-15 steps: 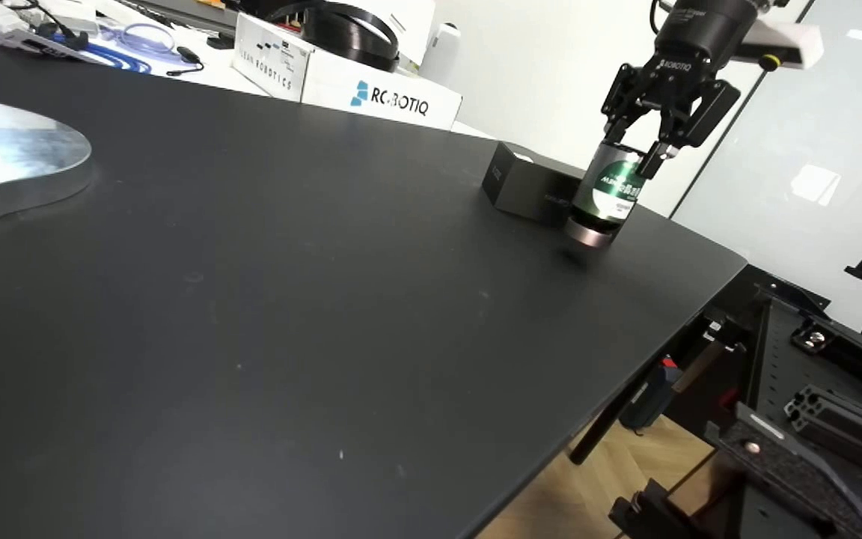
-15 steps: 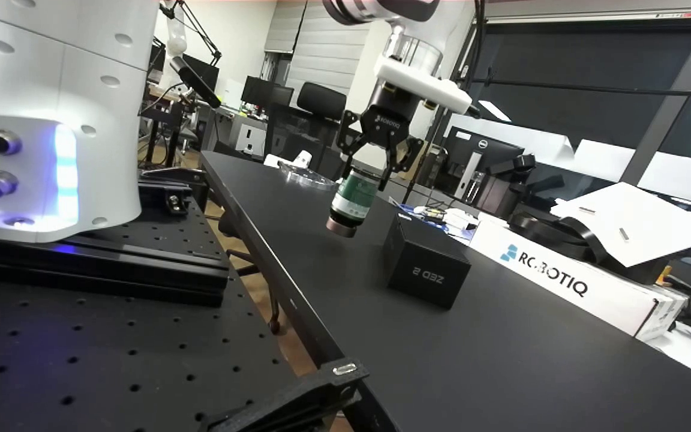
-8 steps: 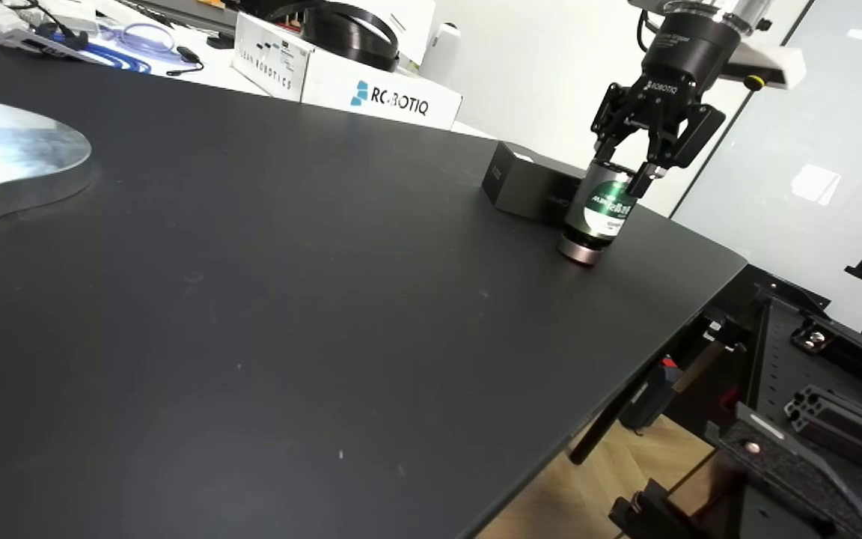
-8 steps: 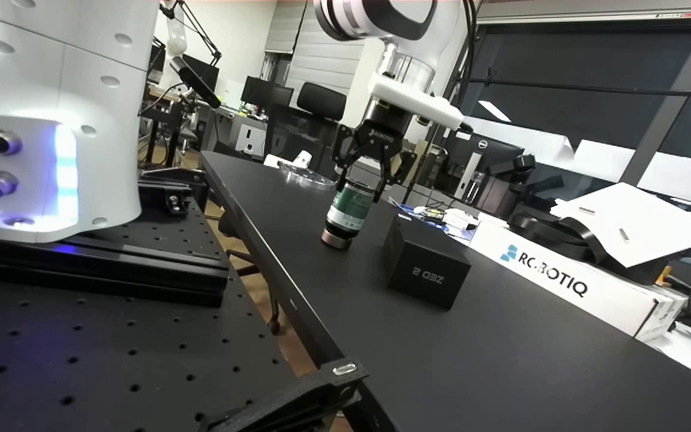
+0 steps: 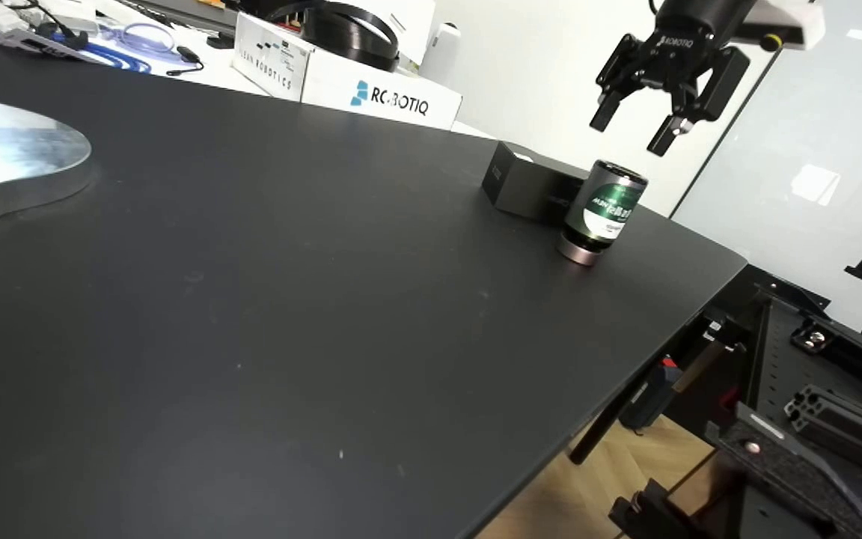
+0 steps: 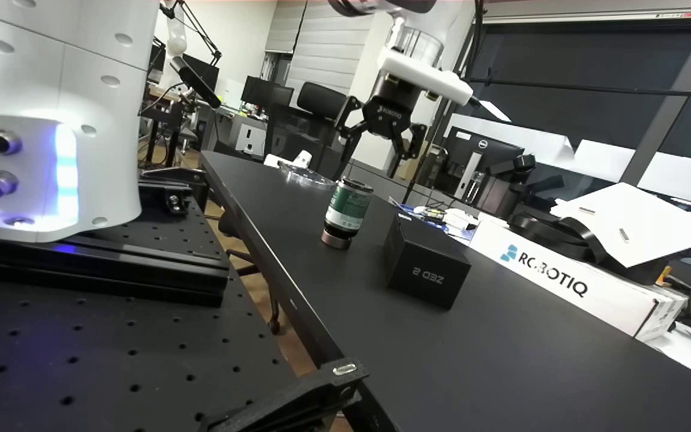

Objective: Take the bottle from the table and position it on the black box, then remove it from there and place it on the right side of the box, and finally, remove it from there and place it on the left side of the box

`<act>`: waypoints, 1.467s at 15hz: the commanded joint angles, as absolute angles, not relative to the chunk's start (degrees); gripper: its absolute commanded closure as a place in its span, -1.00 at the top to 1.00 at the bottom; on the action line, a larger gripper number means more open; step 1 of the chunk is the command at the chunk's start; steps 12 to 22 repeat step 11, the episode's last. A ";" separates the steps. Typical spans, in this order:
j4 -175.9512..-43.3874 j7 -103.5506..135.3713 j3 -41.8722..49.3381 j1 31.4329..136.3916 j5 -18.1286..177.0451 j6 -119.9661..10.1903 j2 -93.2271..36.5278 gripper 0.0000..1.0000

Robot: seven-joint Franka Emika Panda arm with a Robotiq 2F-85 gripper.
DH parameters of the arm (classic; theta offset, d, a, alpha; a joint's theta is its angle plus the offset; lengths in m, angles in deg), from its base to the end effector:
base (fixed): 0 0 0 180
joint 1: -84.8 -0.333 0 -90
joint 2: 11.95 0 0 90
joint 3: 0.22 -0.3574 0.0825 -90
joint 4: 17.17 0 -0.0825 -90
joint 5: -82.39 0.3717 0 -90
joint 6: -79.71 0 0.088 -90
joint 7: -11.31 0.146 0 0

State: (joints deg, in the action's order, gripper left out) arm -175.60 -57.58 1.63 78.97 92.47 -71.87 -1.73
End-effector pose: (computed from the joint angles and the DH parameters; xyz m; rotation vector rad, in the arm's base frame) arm 0.3792 0.0255 0.2862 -2.6180 -1.6409 -0.1537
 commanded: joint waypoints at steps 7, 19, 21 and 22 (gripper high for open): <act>-175.75 -56.94 3.91 77.34 91.08 -62.68 11.05 1.00; -176.00 -57.04 4.11 76.99 90.83 -61.68 11.22 1.00; -176.00 -57.04 4.11 76.99 90.83 -61.68 11.22 1.00; -176.00 -57.04 4.11 76.99 90.83 -61.68 11.22 1.00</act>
